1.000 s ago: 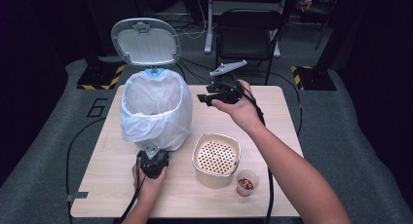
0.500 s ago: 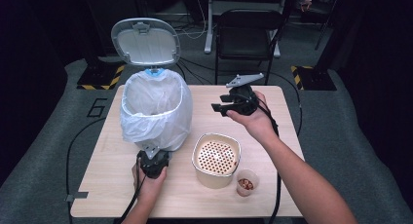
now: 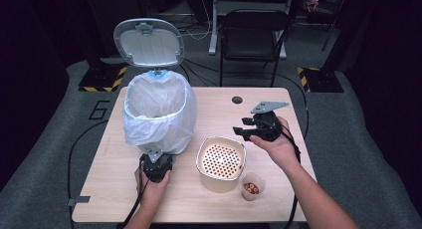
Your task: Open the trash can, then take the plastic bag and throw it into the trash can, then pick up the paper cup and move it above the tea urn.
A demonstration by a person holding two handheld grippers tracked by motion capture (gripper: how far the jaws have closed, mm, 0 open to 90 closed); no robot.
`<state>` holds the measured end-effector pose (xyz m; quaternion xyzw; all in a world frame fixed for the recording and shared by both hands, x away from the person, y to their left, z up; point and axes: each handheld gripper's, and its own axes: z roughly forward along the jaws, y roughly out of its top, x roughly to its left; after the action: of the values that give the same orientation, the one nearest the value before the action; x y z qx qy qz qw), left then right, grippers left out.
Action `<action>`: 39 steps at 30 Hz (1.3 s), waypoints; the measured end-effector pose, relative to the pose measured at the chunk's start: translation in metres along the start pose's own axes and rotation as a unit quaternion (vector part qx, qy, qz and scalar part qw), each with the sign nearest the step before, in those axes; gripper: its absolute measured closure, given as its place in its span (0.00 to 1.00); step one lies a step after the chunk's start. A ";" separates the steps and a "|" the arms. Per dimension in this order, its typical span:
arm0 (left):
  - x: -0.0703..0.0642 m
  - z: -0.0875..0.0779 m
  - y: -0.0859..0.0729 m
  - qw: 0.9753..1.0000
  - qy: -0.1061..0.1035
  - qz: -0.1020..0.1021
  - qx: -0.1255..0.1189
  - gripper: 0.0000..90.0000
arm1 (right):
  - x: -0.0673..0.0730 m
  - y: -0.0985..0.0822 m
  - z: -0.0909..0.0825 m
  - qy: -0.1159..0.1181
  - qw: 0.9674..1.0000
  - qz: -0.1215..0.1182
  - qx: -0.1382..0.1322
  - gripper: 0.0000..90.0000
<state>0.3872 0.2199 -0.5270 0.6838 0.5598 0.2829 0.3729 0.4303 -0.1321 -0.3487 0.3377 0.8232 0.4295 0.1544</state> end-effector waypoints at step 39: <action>0.000 0.000 0.000 1.000 -0.001 0.000 -0.001 0.62 | -0.005 -0.048 0.047 0.091 0.994 -0.013 0.050 0.91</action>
<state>0.3875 0.2202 -0.5271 0.6836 0.5591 0.2829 0.3742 0.4394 -0.1261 -0.4150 0.2932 0.8587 0.4148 0.0671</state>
